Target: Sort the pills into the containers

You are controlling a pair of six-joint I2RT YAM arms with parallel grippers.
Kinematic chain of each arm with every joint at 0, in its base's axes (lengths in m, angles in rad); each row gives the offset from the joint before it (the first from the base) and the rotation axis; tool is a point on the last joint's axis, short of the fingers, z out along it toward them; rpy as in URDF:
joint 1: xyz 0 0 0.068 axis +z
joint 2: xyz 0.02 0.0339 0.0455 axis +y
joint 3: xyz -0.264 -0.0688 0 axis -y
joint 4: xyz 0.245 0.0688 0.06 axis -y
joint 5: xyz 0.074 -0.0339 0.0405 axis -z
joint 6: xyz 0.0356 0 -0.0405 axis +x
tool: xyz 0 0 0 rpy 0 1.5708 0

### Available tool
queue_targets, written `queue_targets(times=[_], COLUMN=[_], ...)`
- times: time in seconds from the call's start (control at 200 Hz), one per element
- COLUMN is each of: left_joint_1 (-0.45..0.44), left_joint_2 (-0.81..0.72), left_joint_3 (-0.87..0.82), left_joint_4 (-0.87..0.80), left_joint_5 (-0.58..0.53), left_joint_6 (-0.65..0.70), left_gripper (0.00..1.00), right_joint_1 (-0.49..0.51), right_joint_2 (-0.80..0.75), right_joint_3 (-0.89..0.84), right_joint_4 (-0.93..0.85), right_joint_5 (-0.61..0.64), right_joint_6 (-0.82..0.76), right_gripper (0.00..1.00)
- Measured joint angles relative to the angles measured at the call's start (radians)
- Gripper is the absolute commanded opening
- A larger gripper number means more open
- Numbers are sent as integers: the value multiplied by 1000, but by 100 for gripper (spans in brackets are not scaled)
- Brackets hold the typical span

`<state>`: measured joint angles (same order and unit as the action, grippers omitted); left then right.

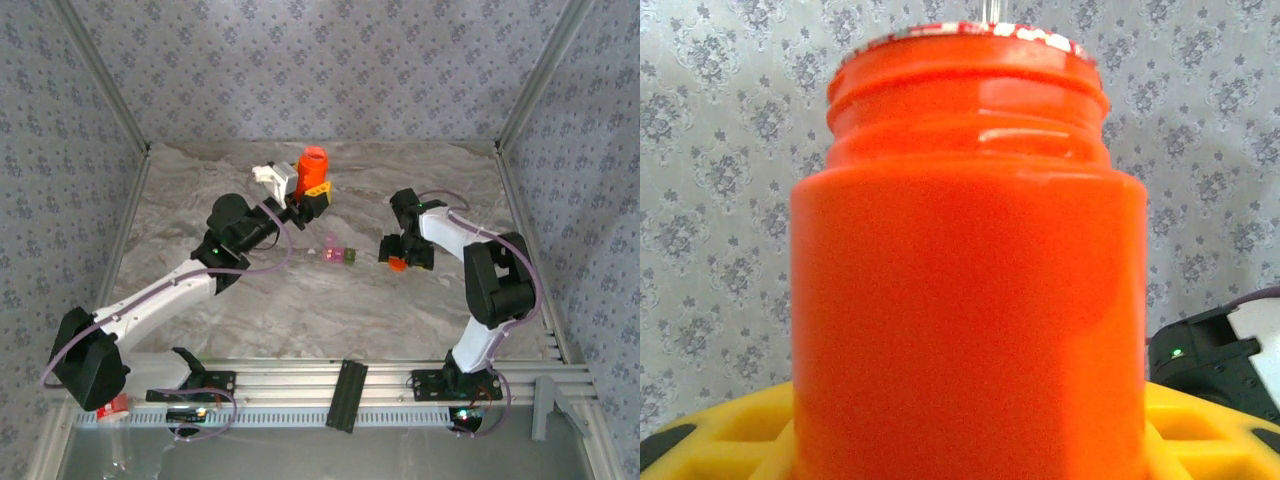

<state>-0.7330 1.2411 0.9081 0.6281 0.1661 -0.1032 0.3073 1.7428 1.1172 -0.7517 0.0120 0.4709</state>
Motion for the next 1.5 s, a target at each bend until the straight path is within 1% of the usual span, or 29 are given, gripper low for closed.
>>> queue_targets(times=[0.125, 0.4, 0.58, 0.839, 1.149, 1.334, 1.504], left_joint_1=[-2, -9, -10, -14, -15, -15, -15], left_joint_2=[0, 0, 0, 0, 0, 0, 0], left_joint_3=[0, 0, 0, 1, 2, 2, 2], left_joint_4=[-13, -32, -36, -56, -56, -57, -57], left_joint_5=[6, 6, 6, 6, 6, 6, 6], left_joint_6=[0, 0, 1, 6, 8, 8, 8], left_gripper=[0, 0, 0, 0, 0, 0, 0], right_joint_1=[1, 6, 9, 10, 10, 14, 17], right_joint_2=[24, 48, 55, 68, 78, 78, 78], right_joint_3=[0, 26, 47, 81, 83, 69, 41], right_joint_4=[7, 16, 23, 24, 26, 40, 45], right_joint_5=[0, 1, 0, 0, 0, 0, 0], right_joint_6=[-11, -16, -16, -17, -17, -17, -17], right_gripper=[77, 75, 71, 70, 70, 64, 65])
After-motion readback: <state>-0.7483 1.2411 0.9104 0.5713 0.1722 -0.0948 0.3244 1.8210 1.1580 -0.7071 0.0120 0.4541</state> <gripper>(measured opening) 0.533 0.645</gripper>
